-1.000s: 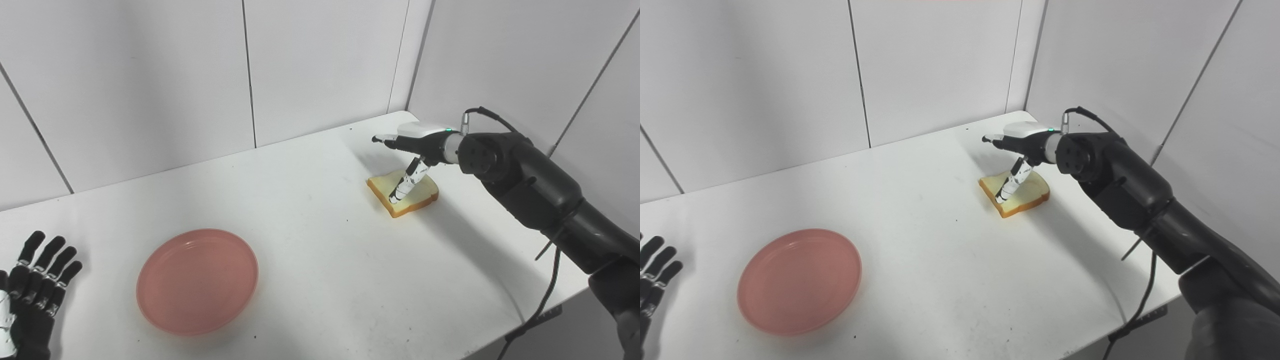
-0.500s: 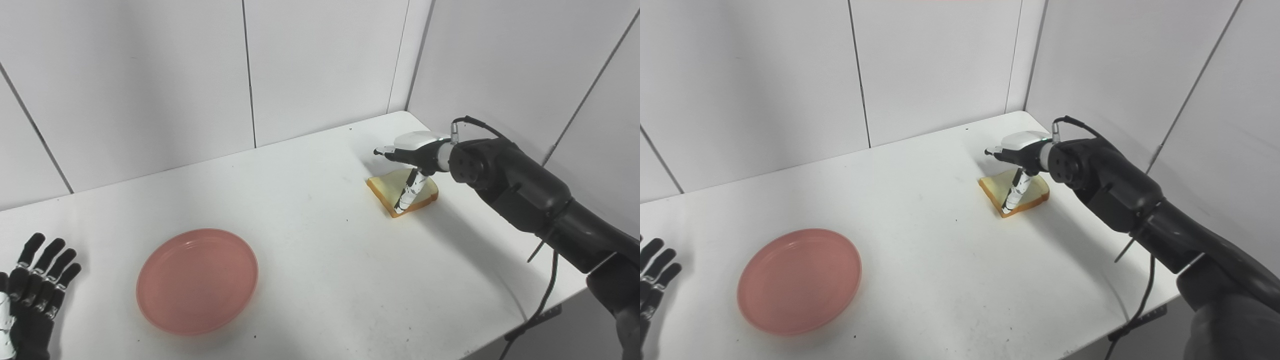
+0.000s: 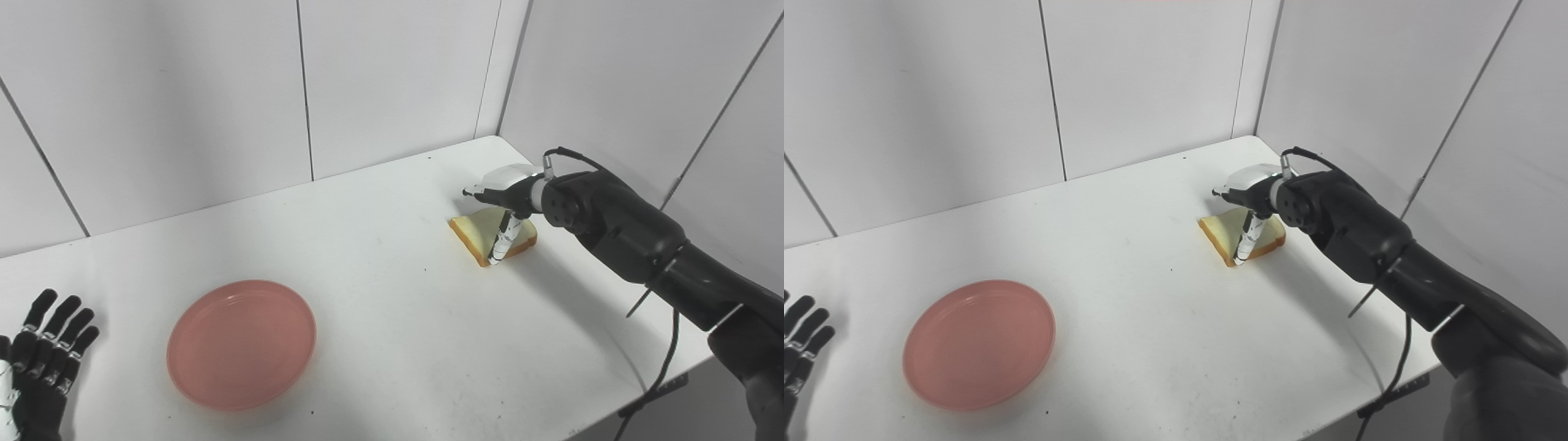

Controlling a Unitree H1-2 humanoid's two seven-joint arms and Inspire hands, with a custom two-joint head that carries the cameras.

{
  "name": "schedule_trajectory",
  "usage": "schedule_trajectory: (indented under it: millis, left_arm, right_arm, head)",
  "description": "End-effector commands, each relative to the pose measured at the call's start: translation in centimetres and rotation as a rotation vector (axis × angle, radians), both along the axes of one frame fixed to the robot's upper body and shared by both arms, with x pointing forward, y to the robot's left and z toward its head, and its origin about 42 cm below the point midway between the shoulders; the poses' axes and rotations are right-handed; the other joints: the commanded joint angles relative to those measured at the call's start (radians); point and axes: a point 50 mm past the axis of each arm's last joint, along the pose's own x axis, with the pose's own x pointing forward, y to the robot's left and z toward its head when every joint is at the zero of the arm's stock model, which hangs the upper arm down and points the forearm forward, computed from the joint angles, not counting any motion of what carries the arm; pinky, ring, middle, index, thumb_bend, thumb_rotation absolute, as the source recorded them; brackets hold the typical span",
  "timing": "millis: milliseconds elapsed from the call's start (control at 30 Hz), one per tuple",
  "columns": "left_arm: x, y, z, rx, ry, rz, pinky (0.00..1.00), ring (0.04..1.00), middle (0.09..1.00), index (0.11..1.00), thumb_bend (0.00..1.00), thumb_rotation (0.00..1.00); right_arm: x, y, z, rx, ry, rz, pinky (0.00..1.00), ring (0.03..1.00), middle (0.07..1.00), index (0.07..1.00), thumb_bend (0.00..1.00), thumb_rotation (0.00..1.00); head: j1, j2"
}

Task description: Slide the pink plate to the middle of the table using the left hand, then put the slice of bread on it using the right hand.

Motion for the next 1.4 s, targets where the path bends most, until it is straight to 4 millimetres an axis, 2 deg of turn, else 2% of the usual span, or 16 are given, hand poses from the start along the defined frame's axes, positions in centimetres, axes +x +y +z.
schedule_trajectory:
  millis: [0,167,267,400,633,767,833,900,933,967,1033,1100,1133,1167,1233,1367]
  left_arm:
    - [0.2,0.5,1.6,0.014,-0.076,0.001,0.93,0.921,0.925,0.922,0.80,0.90]
    - [0.1,0.5,1.7,0.008,-0.078,-0.004,0.93,0.918,0.923,0.919,0.79,0.90]
    - [0.1,0.6,1.7,0.008,-0.077,-0.003,0.93,0.915,0.922,0.920,0.79,0.90]
    - [0.0,0.6,1.8,0.012,-0.073,0.003,0.93,0.920,0.924,0.923,0.79,0.90]
    - [-0.1,0.7,1.8,0.009,-0.076,-0.005,0.93,0.923,0.927,0.927,0.79,0.91]
    - [-0.1,0.6,1.8,0.006,-0.073,0.000,0.92,0.917,0.921,0.919,0.80,0.90]
    - [-0.1,0.5,1.8,0.010,-0.074,0.000,0.92,0.917,0.920,0.919,0.80,0.90]
    - [-0.2,0.5,1.9,0.011,-0.077,-0.003,0.92,0.913,0.916,0.913,0.79,0.90]
    - [-0.2,0.4,1.9,0.011,-0.077,-0.003,0.92,0.913,0.917,0.913,0.79,0.91]
    - [-0.2,0.4,1.9,0.011,-0.076,-0.002,0.92,0.911,0.916,0.912,0.79,0.91]
    - [-0.2,0.3,2.0,0.014,-0.075,-0.001,0.92,0.911,0.916,0.911,0.80,0.91]
    - [-0.3,0.3,2.1,0.014,-0.074,0.000,0.92,0.915,0.920,0.915,0.79,0.91]
    - [-0.3,0.3,2.2,0.011,-0.072,0.002,0.91,0.912,0.917,0.911,0.79,0.91]
    - [-0.3,0.2,2.2,0.009,-0.071,0.004,0.91,0.909,0.915,0.909,0.79,0.91]
    - [-0.3,0.2,2.2,0.010,-0.074,-0.002,0.92,0.913,0.921,0.916,0.78,0.92]
    - [-0.2,0.2,2.1,0.012,-0.076,-0.002,0.92,0.913,0.919,0.915,0.79,0.91]
  right_arm:
    - [0.7,-0.5,2.8,-0.033,-0.072,-0.003,1.00,1.000,1.000,1.000,1.00,0.37]
    - [0.7,-0.8,2.7,-0.037,-0.068,0.003,0.96,1.000,1.000,1.000,1.00,0.36]
    - [0.8,-1.0,2.4,-0.035,-0.065,-0.002,0.97,1.000,1.000,1.000,1.00,0.35]
    - [1.0,-1.1,1.8,-0.030,-0.057,-0.005,0.93,1.000,1.000,1.000,1.00,0.32]
    - [0.9,-0.6,0.7,0.020,-0.077,0.018,0.90,0.998,1.000,1.000,1.00,0.27]
    - [1.1,-0.2,0.3,0.071,-0.101,0.014,0.85,0.972,1.000,1.000,1.00,0.20]
    - [1.3,0.0,0.0,0.087,-0.125,0.016,0.81,0.927,0.980,0.983,1.00,0.13]
    - [1.5,0.3,-0.4,0.091,-0.156,0.027,0.74,0.862,0.916,0.935,0.98,0.08]
    - [1.6,0.5,-0.6,0.092,-0.175,0.040,0.57,0.704,0.776,0.882,0.95,0.05]
    - [1.7,0.7,-0.8,0.102,-0.192,0.060,0.59,0.687,0.739,0.808,0.89,0.02]
    - [1.9,0.9,-1.1,0.133,-0.216,0.096,0.64,0.706,0.739,0.765,0.85,0.01]
    - [2.2,1.0,-1.2,0.167,-0.240,0.113,0.62,0.658,0.696,0.695,0.78,0.00]
    - [2.3,1.0,-1.3,0.180,-0.251,0.117,0.59,0.613,0.661,0.597,0.65,0.06]
    - [2.4,1.1,-1.3,0.186,-0.257,0.120,0.56,0.576,0.630,0.536,0.57,0.10]
    - [2.8,1.2,-1.5,0.208,-0.275,0.118,0.52,0.540,0.592,0.497,0.52,0.13]
    - [3.3,1.5,-2.0,0.229,-0.277,0.111,0.48,0.500,0.553,0.489,0.52,0.13]
  head:
    - [0.001,0.002]
    - [0.001,0.004]
    - [0.001,0.006]
    - [-0.001,0.009]
    - [0.001,0.014]
    - [0.004,0.015]
    - [0.004,0.015]
    - [0.008,0.017]
    - [0.011,0.017]
    - [0.012,0.017]
    - [0.014,0.018]
    - [0.009,0.018]
    - [0.008,0.017]
    - [0.008,0.017]
    - [0.011,0.017]
    - [0.019,0.018]
